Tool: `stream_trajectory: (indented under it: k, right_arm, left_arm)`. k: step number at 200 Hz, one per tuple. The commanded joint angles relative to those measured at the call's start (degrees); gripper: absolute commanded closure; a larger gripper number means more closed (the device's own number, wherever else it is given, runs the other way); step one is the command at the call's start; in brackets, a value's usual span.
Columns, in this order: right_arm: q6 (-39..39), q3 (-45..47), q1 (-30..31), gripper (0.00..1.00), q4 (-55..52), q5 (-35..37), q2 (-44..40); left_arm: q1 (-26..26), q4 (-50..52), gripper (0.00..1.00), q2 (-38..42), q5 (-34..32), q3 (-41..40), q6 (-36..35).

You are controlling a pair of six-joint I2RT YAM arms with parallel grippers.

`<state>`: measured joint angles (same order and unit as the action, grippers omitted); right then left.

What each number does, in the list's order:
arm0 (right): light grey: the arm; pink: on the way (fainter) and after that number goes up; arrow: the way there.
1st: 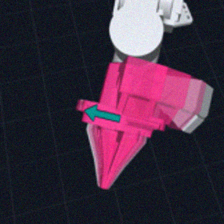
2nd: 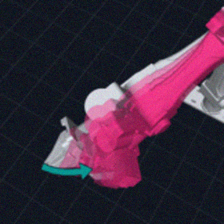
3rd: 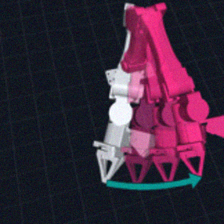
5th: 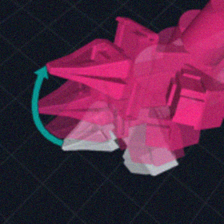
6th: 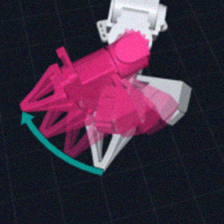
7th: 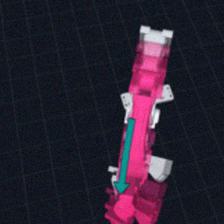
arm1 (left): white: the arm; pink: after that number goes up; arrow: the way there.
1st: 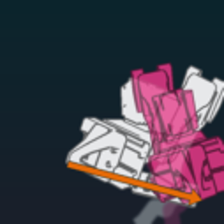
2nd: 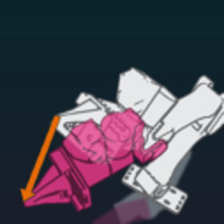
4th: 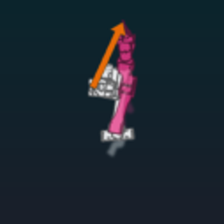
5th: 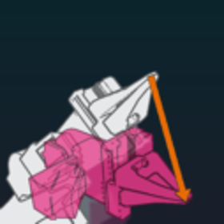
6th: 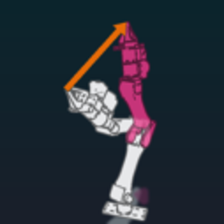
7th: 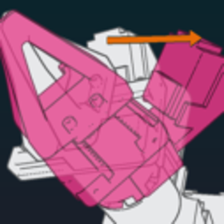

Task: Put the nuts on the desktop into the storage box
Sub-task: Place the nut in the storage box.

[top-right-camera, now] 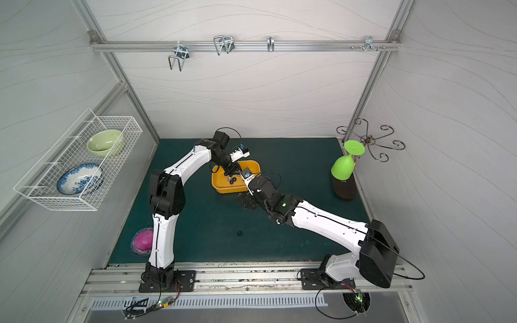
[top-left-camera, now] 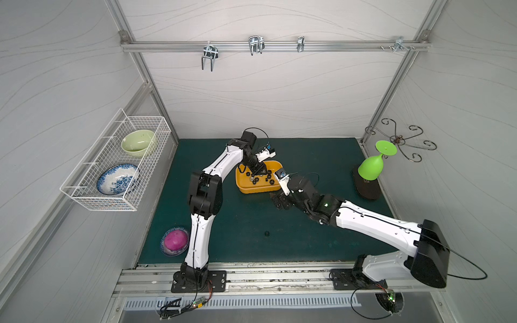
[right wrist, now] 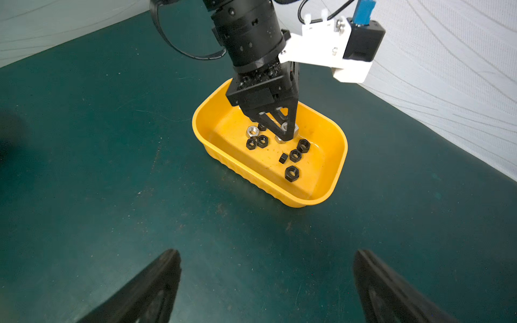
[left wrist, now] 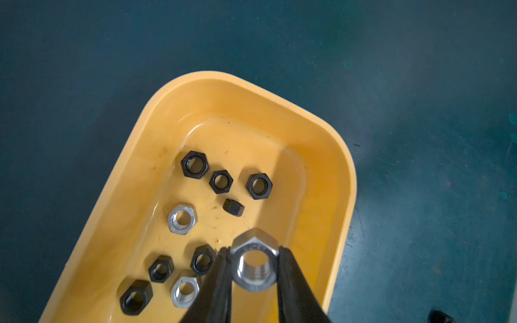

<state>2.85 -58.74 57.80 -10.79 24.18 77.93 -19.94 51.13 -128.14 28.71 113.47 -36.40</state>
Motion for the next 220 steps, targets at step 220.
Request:
stream_trajectory:
  k: [220]
  right_arm:
    - [1.2,-3.0,0.6,0.01,-10.7,5.0,-1.0]
  left_arm:
    - [-5.4,-5.3,0.75,-10.9,-8.9,5.4,-0.1]
